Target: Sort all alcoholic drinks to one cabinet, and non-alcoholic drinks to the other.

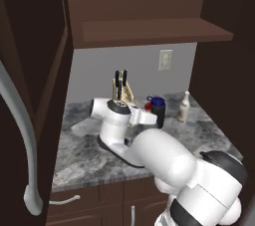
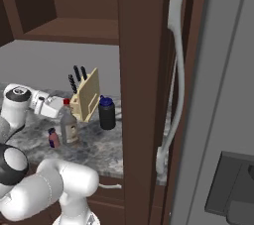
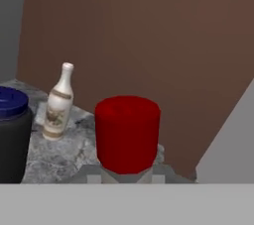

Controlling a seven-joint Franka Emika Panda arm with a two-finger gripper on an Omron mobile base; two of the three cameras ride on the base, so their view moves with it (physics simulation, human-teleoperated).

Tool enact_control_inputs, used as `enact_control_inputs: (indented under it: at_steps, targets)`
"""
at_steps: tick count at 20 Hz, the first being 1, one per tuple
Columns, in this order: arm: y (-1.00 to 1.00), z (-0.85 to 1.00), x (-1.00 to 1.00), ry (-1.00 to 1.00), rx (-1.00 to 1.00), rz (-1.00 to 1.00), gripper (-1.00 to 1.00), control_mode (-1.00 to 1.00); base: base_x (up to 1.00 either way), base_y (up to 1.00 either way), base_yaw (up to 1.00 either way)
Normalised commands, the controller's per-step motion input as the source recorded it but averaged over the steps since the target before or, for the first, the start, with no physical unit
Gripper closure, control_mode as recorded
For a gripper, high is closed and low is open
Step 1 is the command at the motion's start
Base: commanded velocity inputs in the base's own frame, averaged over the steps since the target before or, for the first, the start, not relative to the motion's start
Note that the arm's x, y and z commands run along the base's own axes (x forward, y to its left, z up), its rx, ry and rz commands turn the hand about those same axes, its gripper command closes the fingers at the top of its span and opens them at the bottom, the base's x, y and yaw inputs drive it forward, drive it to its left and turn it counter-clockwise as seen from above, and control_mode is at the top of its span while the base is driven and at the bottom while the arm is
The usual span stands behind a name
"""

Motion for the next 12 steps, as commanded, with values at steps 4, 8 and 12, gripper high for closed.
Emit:
enact_control_inputs:
  at_steps: [4,8,12]
  targets:
    - [-0.61,0.62,-0.64,0.00,0.04,0.15,1.00,-1.00,0.00,0.00,0.00]
    - [-0.55,0.63,-0.72,0.00,0.11,0.22,1.00,-1.00,0.00,0.00,0.00]
    - [-0.33,0.81,-0.75,-0.01,0.13,0.25,1.00,-1.00,0.00,0.00,0.00]
